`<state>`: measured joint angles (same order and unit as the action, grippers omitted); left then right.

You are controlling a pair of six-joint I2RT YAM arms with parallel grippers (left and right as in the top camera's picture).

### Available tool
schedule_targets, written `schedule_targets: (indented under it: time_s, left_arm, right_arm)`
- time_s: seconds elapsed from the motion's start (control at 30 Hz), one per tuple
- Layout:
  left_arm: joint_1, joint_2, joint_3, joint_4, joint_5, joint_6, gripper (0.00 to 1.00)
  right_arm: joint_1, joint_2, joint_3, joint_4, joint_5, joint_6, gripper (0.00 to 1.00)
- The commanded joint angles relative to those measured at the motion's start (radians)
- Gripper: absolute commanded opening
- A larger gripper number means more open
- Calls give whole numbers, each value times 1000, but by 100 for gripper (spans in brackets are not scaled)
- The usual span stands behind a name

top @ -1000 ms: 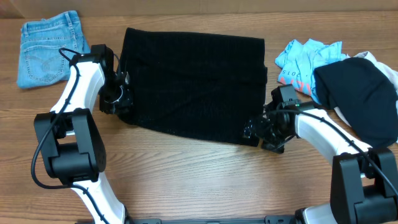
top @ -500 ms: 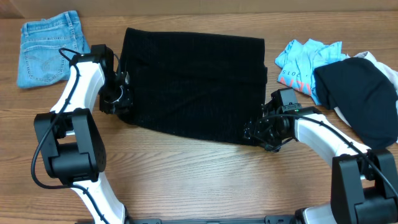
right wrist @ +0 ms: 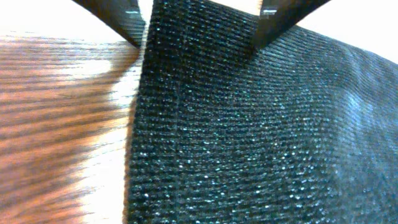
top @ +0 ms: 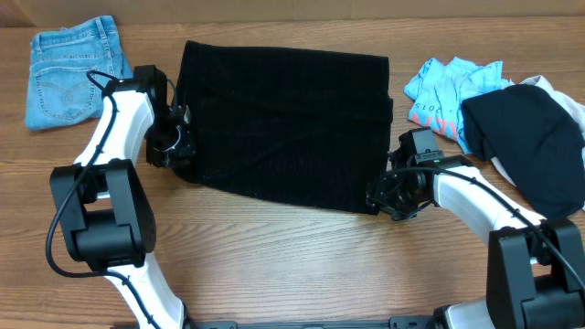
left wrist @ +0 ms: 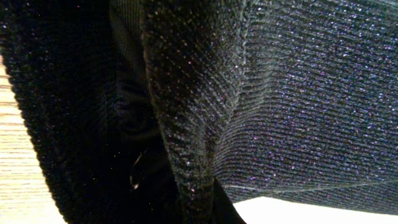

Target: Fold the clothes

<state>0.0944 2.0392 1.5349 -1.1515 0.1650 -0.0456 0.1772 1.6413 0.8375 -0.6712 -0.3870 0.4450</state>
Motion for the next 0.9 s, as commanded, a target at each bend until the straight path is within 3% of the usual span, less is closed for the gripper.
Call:
schedule_targets:
  time_s: [0.0,0.07,0.2,0.4,0.57,0.7,0.87]
  left_arm:
    - [10,0,0,-3,8,-3,8]
    - [10,0,0,-3,8,-3,8]
    - [10,0,0,-11,8,-3,4]
    - [10,-5,50,-163,70,-7,4]
    - [10,-93,137,-242,87,-46,4]
    - [10,-157,139,-242,-93,-162,4]
    - [10,-158,139,-246,-140,-184,5]
  right_arm:
    - [-3,3,3,5,-26,-3,29]
    - [-2,3,3,1,-26,0,27]
    - [-3,-8,16,-23,-26,3,4]
    - [-5,-163,23,-120,-9,35,4]
    - [-12,-360,32,-230,212,150,4]
    - [-58,-379,74,-336,312,196,4]
    - [-80,-379,101,-409,396,245,4]
